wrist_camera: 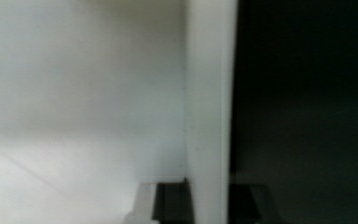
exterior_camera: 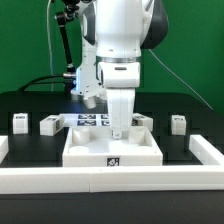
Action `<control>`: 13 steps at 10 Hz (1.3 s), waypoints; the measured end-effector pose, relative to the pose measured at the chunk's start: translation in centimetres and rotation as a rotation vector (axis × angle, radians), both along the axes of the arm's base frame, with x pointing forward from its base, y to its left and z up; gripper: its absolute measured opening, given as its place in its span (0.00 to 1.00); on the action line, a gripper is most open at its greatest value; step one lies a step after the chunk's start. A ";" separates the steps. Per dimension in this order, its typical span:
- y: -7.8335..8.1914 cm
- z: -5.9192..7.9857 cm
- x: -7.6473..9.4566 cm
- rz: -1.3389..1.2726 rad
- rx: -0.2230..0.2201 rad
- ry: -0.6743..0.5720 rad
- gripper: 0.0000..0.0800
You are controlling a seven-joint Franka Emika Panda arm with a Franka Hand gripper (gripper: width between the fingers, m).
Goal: Assemble square table
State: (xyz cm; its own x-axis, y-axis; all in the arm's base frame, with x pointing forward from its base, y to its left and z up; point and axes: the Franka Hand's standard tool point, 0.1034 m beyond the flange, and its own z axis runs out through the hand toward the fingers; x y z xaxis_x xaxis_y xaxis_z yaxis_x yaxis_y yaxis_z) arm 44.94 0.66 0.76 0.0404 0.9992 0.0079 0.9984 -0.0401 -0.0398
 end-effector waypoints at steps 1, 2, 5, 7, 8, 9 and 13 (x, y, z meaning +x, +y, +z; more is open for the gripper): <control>0.0 0.0 0.0 -0.001 0.000 0.000 0.08; 0.0 0.0 0.0 -0.001 0.000 0.000 0.08; 1.9 0.0 2.0 0.035 0.008 -0.019 0.08; 3.5 0.0 2.4 0.058 0.014 -0.025 0.08; 4.6 0.0 2.9 0.067 0.018 -0.029 0.08; 5.5 0.0 3.4 0.068 0.019 -0.030 0.08; 7.7 0.0 4.5 0.050 0.020 -0.037 0.08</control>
Offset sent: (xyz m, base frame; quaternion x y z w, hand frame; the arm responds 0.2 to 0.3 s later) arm 0.0431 0.0322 -0.0055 -0.0031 -0.0013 -0.0722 0.9974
